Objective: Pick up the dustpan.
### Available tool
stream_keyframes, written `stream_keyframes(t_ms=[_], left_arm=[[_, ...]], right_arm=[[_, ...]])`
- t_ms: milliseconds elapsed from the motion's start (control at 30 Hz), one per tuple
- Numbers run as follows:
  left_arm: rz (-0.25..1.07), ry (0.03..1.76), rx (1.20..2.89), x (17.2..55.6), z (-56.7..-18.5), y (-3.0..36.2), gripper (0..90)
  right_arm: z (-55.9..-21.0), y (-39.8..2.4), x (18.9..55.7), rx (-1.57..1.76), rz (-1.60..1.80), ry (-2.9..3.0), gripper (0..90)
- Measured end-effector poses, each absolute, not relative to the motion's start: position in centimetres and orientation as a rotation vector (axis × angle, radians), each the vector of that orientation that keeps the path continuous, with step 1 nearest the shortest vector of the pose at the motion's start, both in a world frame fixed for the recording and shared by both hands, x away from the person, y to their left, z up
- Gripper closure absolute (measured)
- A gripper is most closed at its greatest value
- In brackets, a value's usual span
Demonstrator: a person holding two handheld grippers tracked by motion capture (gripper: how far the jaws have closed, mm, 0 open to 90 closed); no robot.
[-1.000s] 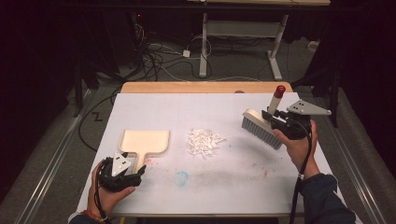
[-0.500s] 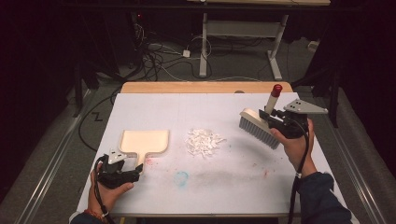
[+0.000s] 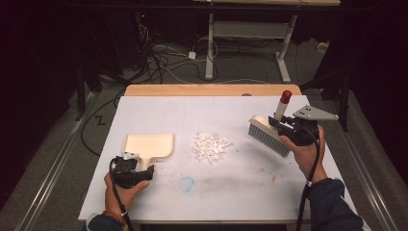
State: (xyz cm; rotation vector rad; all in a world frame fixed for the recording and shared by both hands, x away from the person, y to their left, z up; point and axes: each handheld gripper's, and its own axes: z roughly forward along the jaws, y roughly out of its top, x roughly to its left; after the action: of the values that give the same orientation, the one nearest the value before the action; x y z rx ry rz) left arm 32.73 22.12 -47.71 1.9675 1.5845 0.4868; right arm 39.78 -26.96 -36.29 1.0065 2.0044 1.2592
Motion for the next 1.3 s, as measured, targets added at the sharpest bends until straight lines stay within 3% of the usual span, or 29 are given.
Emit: stream_keyframes(t_ms=[167,233,333,367,433,667,1033,1300], left_arm=[[0.516,1.542,1.991,33.3,-47.9,22.2,32.4],[0.512,1.512,2.004,33.5,-47.9,22.5,44.4],[0.506,1.489,2.015,33.7,-47.8,23.0,51.8],[0.503,1.48,2.024,33.8,-47.8,23.1,60.3],[0.491,1.458,2.044,34.0,-47.7,23.4,62.4],[0.434,1.396,2.122,34.6,-46.9,24.2,63.3],[0.422,1.218,2.391,33.5,-43.1,24.8,63.4],[0.282,1.125,2.479,33.2,-42.2,25.1,63.5]], right_arm=[[-36.4,-26.9,39.8,1.003,1.256,2.008,71.3],[-36.5,-26.9,39.7,1.001,1.252,2.015,71.2],[-36.5,-26.9,39.7,0.995,1.251,2.019,71.3],[-36.6,-27.0,39.6,1.003,1.249,2.022,71.2],[-36.6,-27.1,39.6,1.002,1.248,2.023,71.2],[-36.9,-27.5,39.6,1.014,1.238,2.026,71.3],[-36.7,-27.6,39.2,1.006,1.254,2.008,71.3],[-36.3,-27.2,40.0,1.001,1.279,2.011,71.3]])
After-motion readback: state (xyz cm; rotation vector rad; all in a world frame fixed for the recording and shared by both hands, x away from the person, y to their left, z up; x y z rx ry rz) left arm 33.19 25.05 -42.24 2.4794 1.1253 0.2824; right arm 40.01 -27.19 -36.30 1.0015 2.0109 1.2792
